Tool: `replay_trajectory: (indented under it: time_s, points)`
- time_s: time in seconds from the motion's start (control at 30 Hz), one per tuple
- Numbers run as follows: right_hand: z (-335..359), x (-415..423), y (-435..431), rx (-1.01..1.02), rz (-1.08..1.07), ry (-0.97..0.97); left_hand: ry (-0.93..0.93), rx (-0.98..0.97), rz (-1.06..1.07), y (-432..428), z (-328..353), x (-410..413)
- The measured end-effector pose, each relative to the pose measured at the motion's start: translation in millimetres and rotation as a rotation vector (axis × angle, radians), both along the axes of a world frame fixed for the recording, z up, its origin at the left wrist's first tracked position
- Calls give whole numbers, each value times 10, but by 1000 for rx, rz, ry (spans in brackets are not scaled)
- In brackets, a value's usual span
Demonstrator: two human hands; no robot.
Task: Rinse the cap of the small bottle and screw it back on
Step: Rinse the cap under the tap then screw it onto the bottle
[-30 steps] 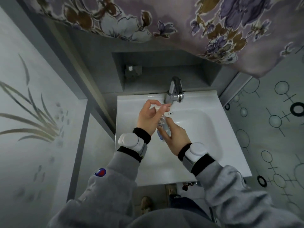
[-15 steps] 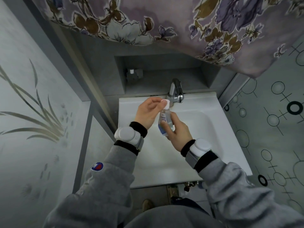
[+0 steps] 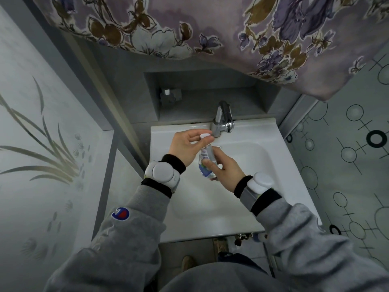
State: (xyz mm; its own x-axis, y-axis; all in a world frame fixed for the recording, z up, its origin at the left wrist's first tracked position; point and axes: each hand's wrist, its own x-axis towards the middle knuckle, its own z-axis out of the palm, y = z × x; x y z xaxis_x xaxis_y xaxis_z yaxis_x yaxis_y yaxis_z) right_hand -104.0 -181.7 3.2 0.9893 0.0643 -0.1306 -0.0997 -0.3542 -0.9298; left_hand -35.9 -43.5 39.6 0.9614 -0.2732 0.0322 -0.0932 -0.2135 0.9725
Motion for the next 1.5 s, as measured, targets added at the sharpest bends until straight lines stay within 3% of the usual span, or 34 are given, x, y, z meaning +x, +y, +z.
replay_trajectory:
  time_s: [0.27, 0.57, 0.7, 0.87, 1.27, 1.5]
  points:
    - [-60, 57, -58, 256, 89, 157, -10, 72, -78, -1, -55, 29]
    - [-317, 197, -238, 129, 68, 157, -44, 333, -266, 41, -236, 129]
    - [-483, 264, -257, 117, -27, 145, -51, 360, -148, 15, -309, 242]
    - [-763, 387, -410, -116, -79, 149, 22, 378, 24, -74, -485, 550]
    - [-1091, 525, -722, -98, -133, 145, 10, 604, 153, -387, -1098, 1472]
    - [-1176, 593, -860, -80, -151, 197, 69, 607, 165, -429, -1335, 1654]
